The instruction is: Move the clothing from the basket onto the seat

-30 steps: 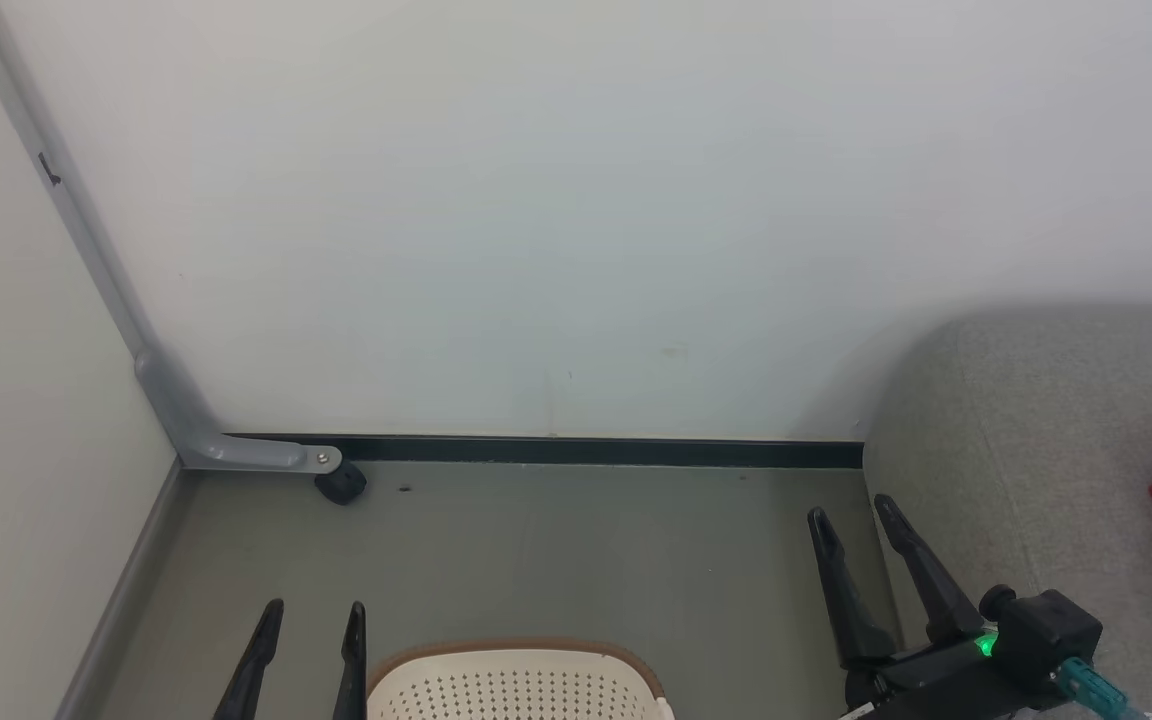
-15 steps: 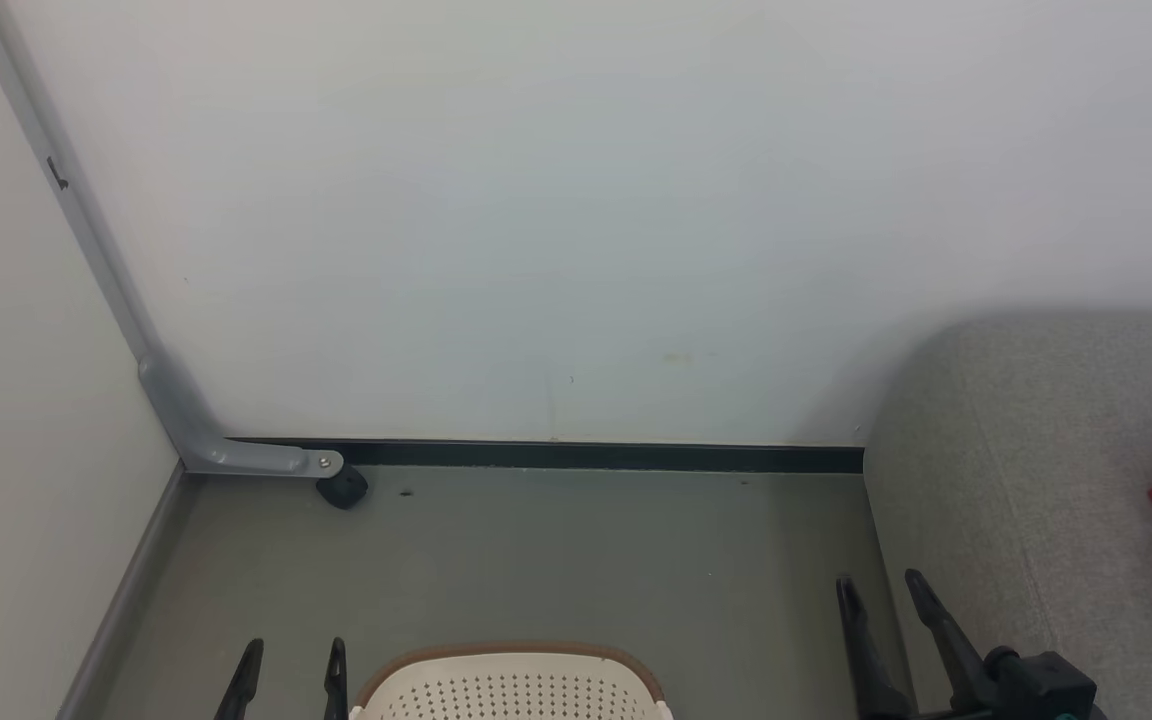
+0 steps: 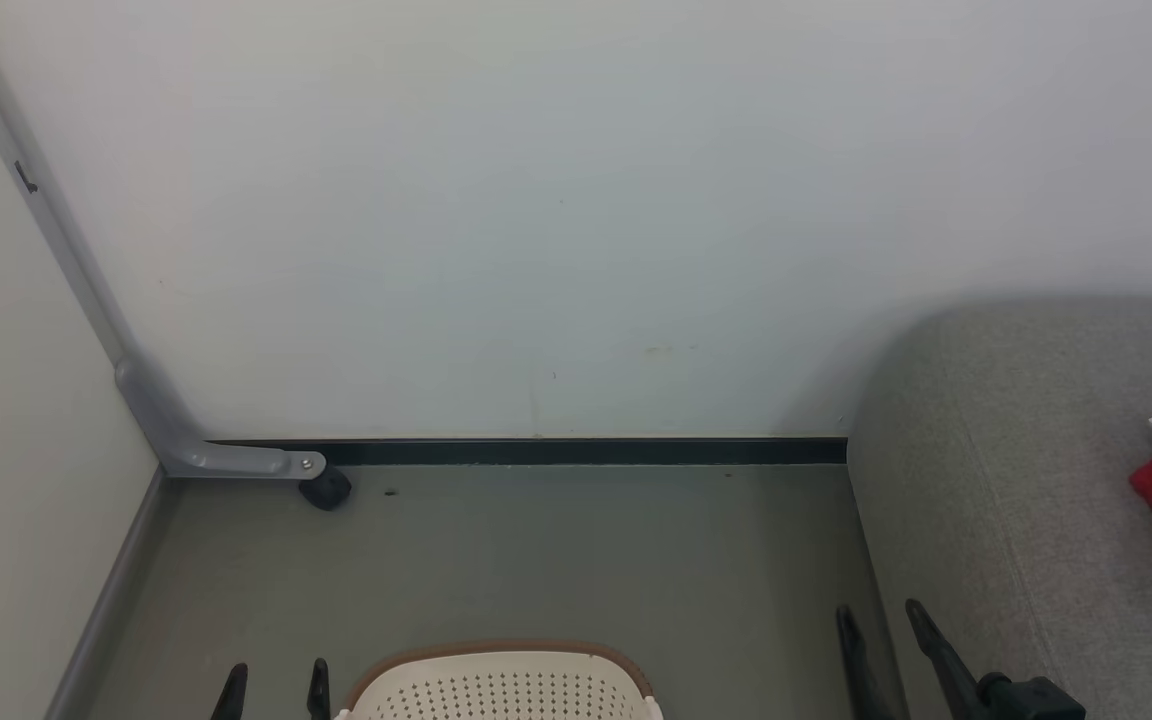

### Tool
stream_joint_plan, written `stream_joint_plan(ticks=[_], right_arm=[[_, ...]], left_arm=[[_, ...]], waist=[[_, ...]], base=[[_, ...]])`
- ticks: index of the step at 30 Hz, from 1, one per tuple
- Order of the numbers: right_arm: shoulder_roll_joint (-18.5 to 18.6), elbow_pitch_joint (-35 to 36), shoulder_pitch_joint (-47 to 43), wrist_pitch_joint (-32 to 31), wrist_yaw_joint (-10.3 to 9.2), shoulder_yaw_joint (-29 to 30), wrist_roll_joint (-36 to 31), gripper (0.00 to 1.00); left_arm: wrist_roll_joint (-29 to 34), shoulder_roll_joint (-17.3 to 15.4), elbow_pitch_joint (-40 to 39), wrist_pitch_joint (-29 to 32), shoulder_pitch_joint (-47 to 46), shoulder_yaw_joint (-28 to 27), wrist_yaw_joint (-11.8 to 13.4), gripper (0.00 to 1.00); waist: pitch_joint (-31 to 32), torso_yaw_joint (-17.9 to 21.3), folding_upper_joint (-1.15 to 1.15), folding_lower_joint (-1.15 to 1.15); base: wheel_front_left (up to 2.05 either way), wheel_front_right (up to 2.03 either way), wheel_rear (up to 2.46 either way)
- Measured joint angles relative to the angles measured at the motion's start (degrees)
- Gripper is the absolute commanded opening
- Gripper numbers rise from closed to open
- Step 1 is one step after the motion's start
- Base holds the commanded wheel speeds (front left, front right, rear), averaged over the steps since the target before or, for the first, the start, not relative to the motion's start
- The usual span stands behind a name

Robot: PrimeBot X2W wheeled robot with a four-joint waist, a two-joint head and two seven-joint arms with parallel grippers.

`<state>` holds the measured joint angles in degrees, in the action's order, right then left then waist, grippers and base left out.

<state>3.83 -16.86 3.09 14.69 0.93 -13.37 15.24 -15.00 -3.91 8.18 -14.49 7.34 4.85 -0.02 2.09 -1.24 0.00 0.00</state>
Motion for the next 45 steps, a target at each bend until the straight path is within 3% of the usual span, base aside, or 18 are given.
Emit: stream_joint_plan(ticks=[16, 21, 45], right_arm=[[-0.26, -1.88, 0.01, 0.0, 0.08, -0.18, -0.01, 1.0], [-0.32, -2.07, 0.02, 0.0, 0.1, -0.11, -0.01, 1.0], [-0.66, -2.07, 0.99, 0.0, 1.21, 0.21, -0.15, 1.0]], left_arm=[[0.94, 0.31, -2.04, 0.0, 0.1, -0.76, -0.59, 1.0], [0.93, 0.42, -3.2, 0.0, 0.19, -0.48, -2.38, 1.0], [-2.66, 0.64, -5.99, 0.0, 1.37, -1.23, -5.11, 1.0]], waist=[[-0.02, 0.76, 0.0, 0.0], [-0.09, 0.83, 0.0, 0.0], [-0.31, 0.77, 0.0, 0.0]], base=[[0.0, 0.0, 0.0], [0.0, 0.0, 0.0], [0.0, 0.0, 0.0]])
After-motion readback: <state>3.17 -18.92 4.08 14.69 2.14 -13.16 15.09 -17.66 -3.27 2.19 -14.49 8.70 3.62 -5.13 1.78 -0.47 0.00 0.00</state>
